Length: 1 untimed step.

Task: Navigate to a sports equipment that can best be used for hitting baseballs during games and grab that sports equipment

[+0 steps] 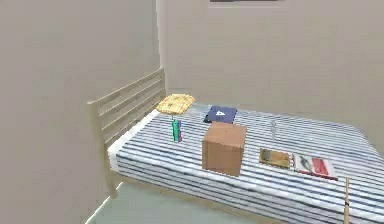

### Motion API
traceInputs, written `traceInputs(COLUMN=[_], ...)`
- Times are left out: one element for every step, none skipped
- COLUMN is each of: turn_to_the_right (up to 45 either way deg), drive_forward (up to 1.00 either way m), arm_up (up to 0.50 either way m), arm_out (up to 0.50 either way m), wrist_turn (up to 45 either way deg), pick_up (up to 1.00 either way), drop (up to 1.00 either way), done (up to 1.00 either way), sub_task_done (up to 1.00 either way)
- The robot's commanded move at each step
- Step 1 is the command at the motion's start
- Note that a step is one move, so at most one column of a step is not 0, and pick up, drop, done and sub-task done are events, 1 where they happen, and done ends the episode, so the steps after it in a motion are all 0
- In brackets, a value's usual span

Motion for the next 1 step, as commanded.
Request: traceInputs(turn_to_the_right=[-39.0], drive_forward=[0.0], arm_up=[0.0], arm_out=[0.0], wrist_turn=[0.0], pick_up=[0.0], drop=[0.0], done=[0.0], sub_task_done=[0.0])
